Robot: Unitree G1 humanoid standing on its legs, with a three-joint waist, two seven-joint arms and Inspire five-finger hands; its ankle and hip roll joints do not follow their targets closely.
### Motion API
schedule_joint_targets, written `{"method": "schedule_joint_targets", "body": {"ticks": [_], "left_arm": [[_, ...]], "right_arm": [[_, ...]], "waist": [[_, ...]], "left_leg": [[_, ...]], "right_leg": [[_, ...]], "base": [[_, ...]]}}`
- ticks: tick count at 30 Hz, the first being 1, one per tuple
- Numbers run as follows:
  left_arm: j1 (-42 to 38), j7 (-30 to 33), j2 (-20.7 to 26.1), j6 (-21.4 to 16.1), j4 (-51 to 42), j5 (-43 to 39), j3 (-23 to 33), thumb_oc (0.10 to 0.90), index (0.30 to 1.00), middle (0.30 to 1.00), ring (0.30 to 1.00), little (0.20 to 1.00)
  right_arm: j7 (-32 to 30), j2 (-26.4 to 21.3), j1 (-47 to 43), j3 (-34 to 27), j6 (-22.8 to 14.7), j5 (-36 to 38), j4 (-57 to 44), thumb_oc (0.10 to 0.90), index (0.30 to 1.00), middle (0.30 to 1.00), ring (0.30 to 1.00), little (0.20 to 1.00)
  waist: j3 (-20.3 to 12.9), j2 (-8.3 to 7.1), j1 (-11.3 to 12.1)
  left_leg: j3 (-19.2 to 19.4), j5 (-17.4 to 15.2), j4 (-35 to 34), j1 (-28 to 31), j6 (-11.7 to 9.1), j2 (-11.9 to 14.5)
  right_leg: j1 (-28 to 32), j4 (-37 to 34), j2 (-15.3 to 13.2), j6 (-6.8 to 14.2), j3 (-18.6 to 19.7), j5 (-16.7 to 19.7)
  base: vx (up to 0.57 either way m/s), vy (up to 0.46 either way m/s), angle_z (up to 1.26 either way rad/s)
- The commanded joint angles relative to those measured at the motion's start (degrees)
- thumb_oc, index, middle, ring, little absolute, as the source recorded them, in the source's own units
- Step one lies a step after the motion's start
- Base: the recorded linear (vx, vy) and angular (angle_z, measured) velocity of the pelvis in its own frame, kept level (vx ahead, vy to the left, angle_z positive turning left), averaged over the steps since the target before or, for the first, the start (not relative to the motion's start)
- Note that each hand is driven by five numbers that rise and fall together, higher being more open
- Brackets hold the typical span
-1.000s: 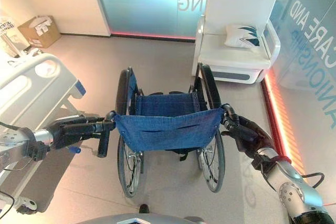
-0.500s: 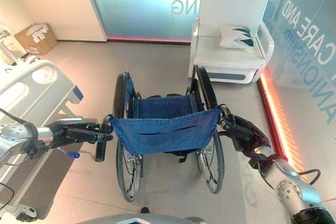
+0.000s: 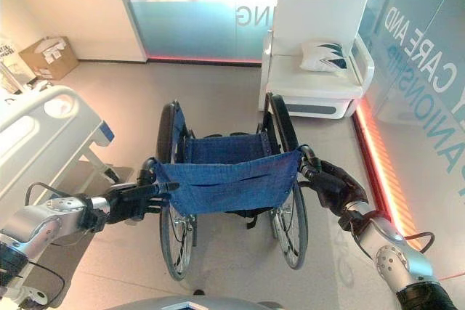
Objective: Push the wheelchair next to the bed
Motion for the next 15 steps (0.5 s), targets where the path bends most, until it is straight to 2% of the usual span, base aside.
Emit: {"method": "schedule_joint_targets", "body": {"ticks": [1, 2, 9, 10, 12, 15], "left_arm": [[-5.6, 4.7, -9.2, 0.4, 5.9, -3.9, -7.2, 0.8, 0.9, 0.9, 0.9, 0.9], [-6.1, 7.6, -11.7, -0.2, 7.4, -6.5, -8.2, 0.8, 0.9, 0.9, 0.9, 0.9], [-8.9, 10.5, -19.3, -13.1, 11.0, 4.0, -9.9, 0.8, 0.9, 0.9, 0.9, 0.9], [-9.2, 10.3, -19.7, -14.6, 10.9, 5.4, -9.9, 0.551, 0.526, 0.526, 0.526, 0.526], [-9.6, 10.9, -20.6, -15.3, 10.8, 5.1, -10.1, 0.4, 0.3, 0.3, 0.3, 0.3], [-9.5, 8.6, -21.4, -15.7, 10.4, 4.2, -9.7, 0.4, 0.3, 0.3, 0.3, 0.3]], "right_arm": [[8.5, 8.2, -7.3, 9.3, -4.5, 2.9, -7.9, 0.4, 0.3, 0.3, 0.3, 0.3], [8.5, 9.2, -7.7, 9.9, -4.7, 2.3, -7.3, 0.4, 0.3, 0.3, 0.3, 0.3], [9.2, 12.5, -8.3, 11.0, -4.1, 0.1, -5.8, 0.4, 0.3, 0.3, 0.3, 0.3], [9.4, 12.8, -8.1, 11.0, -4.1, -0.2, -5.7, 0.4, 0.3, 0.3, 0.3, 0.3], [10.2, 13.2, -7.9, 10.8, -4.0, -0.9, -5.5, 0.4, 0.3, 0.3, 0.3, 0.3], [11.1, 13.8, -7.2, 10.2, -3.9, -1.7, -5.3, 0.4, 0.3, 0.3, 0.3, 0.3]], "waist": [[1.0, -1.56, -2.5], [0.9, -1.69, -2.6], [1.0, -2.25, -3.6], [1.1, -2.33, -3.8], [1.4, -2.4, -4.0], [1.7, -2.52, -4.3]], "left_leg": [[3.0, -4.7, 0.6, 2.8, -0.8, -1.6], [3.0, -4.8, 0.6, 2.9, -0.7, -1.6], [3.6, -5.0, 0.6, 3.1, -0.4, -1.5], [3.8, -5.0, 0.6, 3.1, -0.4, -1.5], [4.1, -4.9, 0.6, 3.0, -0.3, -1.4], [4.5, -5.0, 0.6, 3.1, -0.2, -1.3]], "right_leg": [[-2.5, 0.1, 1.4, 1.1, 1.3, 3.2], [-2.5, 0.1, 1.5, 1.0, 1.4, 3.2], [-3.0, 0.4, 1.9, 0.8, 2.5, 3.2], [-3.1, 0.4, 2.0, 0.8, 2.7, 3.1], [-3.3, 0.6, 2.1, 0.7, 3.2, 3.2], [-3.5, 0.6, 2.3, 0.7, 3.7, 3.3]], "base": [[0.03, -0.019, 0.02], [0.0, 0.0, 0.0], [0.01, -0.005, -0.01], [0.0, -0.002, -0.05], [-0.01, 0.0, -0.08], [-0.01, 0.002, -0.12]]}}
